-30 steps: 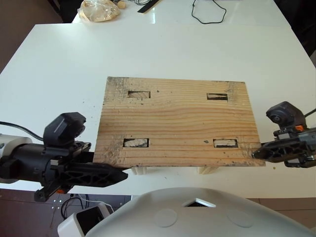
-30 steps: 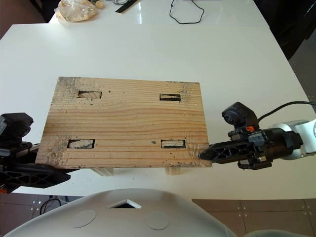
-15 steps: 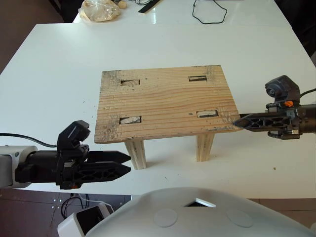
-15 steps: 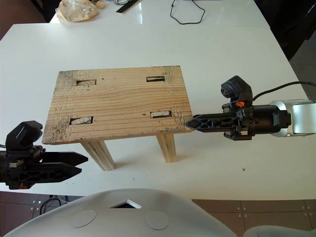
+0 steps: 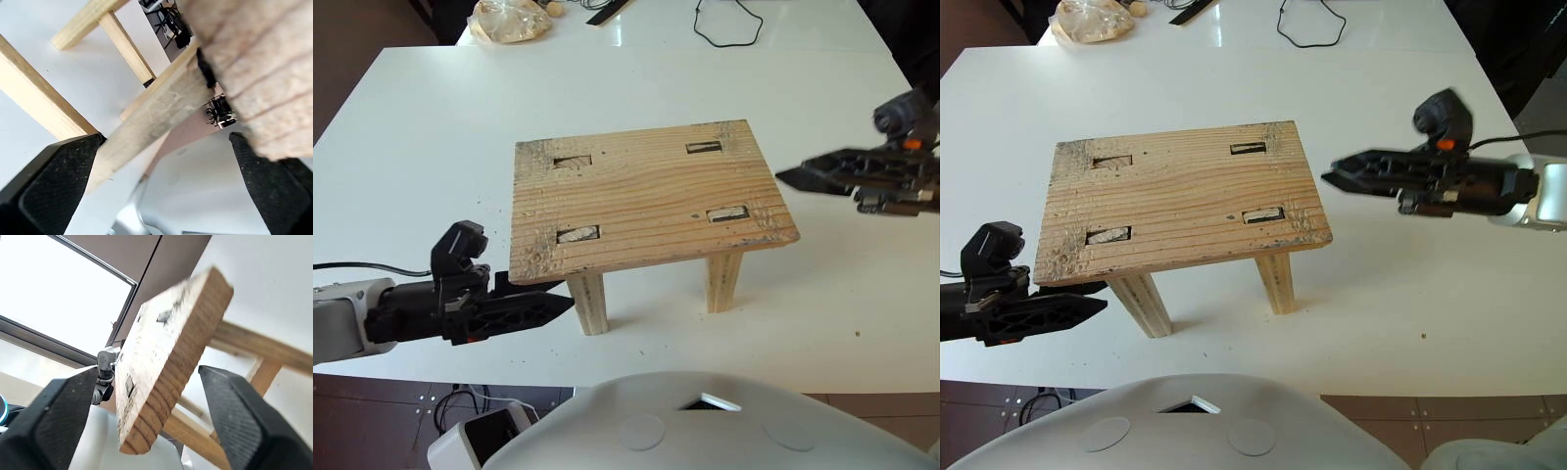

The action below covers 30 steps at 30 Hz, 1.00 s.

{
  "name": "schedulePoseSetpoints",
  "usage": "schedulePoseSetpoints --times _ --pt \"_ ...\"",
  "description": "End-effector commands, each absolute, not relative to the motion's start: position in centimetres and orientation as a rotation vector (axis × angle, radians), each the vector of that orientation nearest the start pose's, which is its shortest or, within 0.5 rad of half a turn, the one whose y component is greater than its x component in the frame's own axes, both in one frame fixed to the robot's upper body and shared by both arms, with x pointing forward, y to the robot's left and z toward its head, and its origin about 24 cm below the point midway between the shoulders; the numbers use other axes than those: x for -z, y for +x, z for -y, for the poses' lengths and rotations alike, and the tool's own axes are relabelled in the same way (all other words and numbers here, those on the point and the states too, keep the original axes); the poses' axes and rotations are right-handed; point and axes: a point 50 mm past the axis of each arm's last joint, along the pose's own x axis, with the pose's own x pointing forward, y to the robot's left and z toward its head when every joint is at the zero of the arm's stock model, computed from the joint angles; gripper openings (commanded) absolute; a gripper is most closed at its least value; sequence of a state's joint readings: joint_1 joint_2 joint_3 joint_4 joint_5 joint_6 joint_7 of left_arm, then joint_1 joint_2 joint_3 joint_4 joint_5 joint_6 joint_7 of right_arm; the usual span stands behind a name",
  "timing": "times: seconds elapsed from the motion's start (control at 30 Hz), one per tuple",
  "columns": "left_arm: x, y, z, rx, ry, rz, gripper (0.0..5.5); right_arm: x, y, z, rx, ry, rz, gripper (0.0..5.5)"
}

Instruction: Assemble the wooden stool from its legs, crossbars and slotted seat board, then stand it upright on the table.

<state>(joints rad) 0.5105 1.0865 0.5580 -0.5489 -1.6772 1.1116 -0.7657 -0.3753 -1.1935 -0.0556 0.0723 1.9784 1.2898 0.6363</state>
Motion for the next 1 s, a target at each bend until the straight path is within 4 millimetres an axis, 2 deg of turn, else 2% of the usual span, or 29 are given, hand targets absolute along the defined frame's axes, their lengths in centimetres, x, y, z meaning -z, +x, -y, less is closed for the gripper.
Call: schedulePoseSetpoints --times 0.03,0.1,0.2,0.27,0.33,0.43,0.53,0.6,0.63,0.8,1.0 --pt "-14.6 11.3 -24.7 1.072 -0.553 -0.762 4.80 -19.7 21.5 23.9 -1.105 0.815 -0.621 3.76" --pt "-14.2 10.5 -25.8 1.078 -0.506 -0.771 4.80 -18.7 20.9 23.8 -1.058 0.806 -0.595 3.76" --pt "-12.5 10.2 -28.0 1.011 -0.385 -0.782 4.80 -16.8 21.2 24.2 -0.902 0.748 -0.528 3.76" --pt "-11.1 11.1 -29.1 0.900 -0.334 -0.721 4.80 -15.2 22.5 24.6 -0.732 0.685 -0.472 3.76" --pt "-9.7 12.6 -29.3 0.789 -0.265 -0.634 4.80 -13.1 23.7 25.0 -0.556 0.552 -0.442 3.76" --pt "-7.6 15.6 -27.1 0.659 -0.149 -0.528 4.80 -9.0 24.4 24.7 -0.388 0.311 -0.445 3.76" --pt "-5.6 19.1 -25.2 0.469 -0.049 -0.388 4.80 -5.7 24.6 23.9 -0.292 0.187 -0.406 3.76" --pt "-4.3 20.5 -24.7 0.326 0.060 -0.339 4.80 -4.5 25.0 23.3 -0.242 0.165 -0.366 3.76" --pt "-3.8 21.0 -24.4 0.282 0.103 -0.307 4.80 -4.1 25.2 22.9 -0.214 0.097 -0.332 3.76" --pt "-2.3 22.8 -22.9 0.140 0.095 -0.174 4.80 -1.8 26.2 22.4 -0.086 -0.009 -0.262 3.76" --pt "-0.8 25.2 -22.2 0.031 0.098 -0.105 4.80 0.4 26.9 21.4 -0.032 0.024 -0.233 3.76"
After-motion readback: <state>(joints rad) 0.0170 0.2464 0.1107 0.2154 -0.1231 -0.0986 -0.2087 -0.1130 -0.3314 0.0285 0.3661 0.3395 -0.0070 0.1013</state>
